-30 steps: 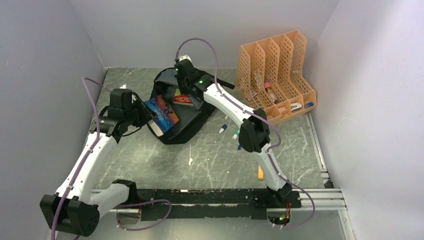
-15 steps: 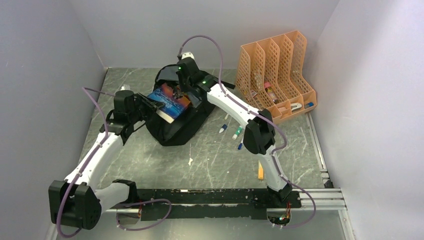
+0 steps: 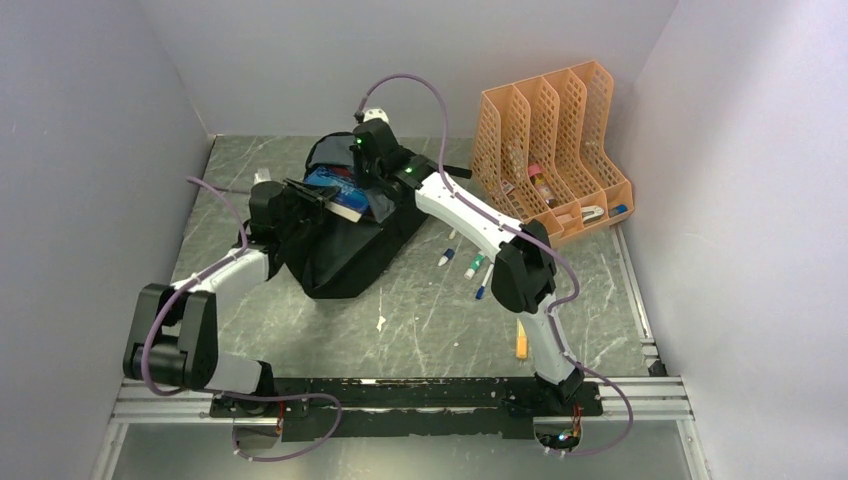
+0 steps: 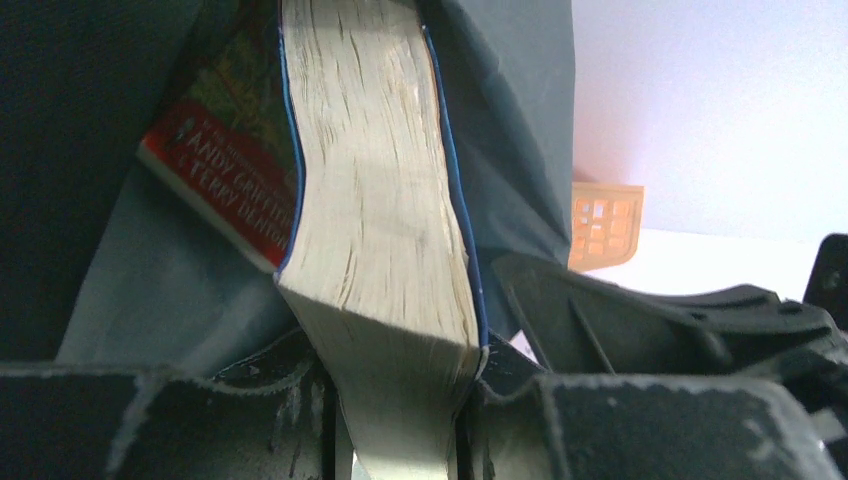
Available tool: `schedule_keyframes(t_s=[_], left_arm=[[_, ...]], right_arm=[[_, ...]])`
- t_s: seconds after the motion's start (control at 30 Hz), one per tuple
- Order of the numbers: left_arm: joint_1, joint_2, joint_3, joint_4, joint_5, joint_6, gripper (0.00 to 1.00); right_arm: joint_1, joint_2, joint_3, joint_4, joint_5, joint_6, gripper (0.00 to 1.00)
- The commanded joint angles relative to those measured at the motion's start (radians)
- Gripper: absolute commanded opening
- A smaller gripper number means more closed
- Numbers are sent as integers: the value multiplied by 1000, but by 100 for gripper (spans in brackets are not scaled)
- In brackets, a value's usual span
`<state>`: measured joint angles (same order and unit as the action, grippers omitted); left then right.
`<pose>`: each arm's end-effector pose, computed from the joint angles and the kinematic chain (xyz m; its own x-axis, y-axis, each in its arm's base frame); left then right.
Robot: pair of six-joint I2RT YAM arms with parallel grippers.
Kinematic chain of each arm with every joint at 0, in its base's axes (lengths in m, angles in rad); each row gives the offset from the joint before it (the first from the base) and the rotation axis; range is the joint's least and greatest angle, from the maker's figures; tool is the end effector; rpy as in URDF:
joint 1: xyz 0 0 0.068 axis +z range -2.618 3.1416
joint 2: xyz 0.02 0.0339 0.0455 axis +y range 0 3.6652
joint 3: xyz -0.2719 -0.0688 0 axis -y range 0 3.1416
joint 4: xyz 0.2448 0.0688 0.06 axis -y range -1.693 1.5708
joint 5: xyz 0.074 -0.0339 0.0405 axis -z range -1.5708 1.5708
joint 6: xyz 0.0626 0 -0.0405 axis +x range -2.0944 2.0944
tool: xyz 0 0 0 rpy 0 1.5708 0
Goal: Pack the student bag
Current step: Place the book in the student bag.
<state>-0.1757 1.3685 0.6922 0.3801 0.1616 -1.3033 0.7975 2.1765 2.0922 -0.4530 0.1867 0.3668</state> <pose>0.3170 -0.0665 0.2338 -0.3885 -0.8978 -0.2075 -0.1915 0.2990 -0.9349 0.3856 0.3785 0.3068 -0.5460 -0.0548 -0.8360 -0.4242 0.8786 0.2194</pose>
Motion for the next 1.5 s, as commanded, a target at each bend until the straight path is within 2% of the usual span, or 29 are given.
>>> schedule_keyframes(t_s=[0.0,0.13,0.27,0.53,0.67,0.93,1.07,1.13,1.2,1.27,1.47], left_arm=[[-24,49,40,463,-43,-39,5],[-49,175,59,620,-54,-58,5],[-80,307,107,693,-83,-50,5],[-104,502,250,684,-99,-23,5],[-108,547,306,565,-98,16,5],[-111,565,354,357,-81,95,32],[-111,570,401,245,-41,120,43],[-111,566,414,201,-25,132,52],[-111,553,412,184,-10,142,93],[-110,538,414,164,5,158,98],[-110,438,392,64,2,201,98]], right_arm=[[21,-70,36,94,-30,45,0],[33,-69,27,99,-30,44,0],[43,-76,6,118,-24,31,0],[49,-81,-17,117,-27,26,0],[49,-92,-43,130,-9,20,0],[48,-95,-75,157,22,3,0],[48,-93,-80,159,30,-5,0],[48,-93,-82,158,37,-10,0],[47,-97,-89,163,45,-17,0],[45,-96,-91,166,44,-31,0],[40,-89,-94,163,52,-59,0]])
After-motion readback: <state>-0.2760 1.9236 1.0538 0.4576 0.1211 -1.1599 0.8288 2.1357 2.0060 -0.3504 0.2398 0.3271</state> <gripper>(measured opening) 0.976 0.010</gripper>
